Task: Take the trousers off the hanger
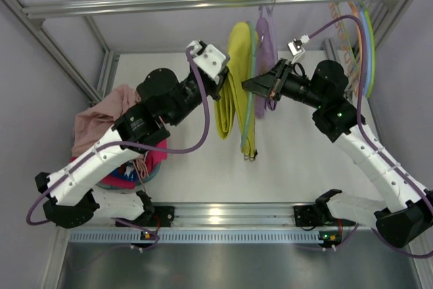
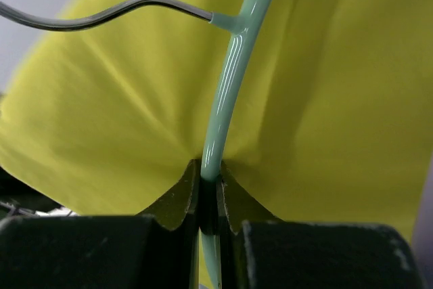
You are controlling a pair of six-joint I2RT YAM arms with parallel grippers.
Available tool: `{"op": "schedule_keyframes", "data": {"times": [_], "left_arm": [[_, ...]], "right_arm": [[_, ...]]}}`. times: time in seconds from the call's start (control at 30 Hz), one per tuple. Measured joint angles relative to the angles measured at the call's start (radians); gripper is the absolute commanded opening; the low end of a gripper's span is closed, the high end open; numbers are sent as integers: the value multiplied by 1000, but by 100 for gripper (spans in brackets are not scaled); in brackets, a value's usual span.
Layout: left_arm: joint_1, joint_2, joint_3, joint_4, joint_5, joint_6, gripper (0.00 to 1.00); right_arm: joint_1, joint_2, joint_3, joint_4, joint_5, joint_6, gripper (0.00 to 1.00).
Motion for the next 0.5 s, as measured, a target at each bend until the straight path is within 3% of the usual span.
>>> {"op": "schedule_keyframes", "data": {"times": [0.5], "left_arm": [[151,64,375,17,1,-43,0]], "right_arm": [[0,9,-74,14,-110,-87,0]]}}
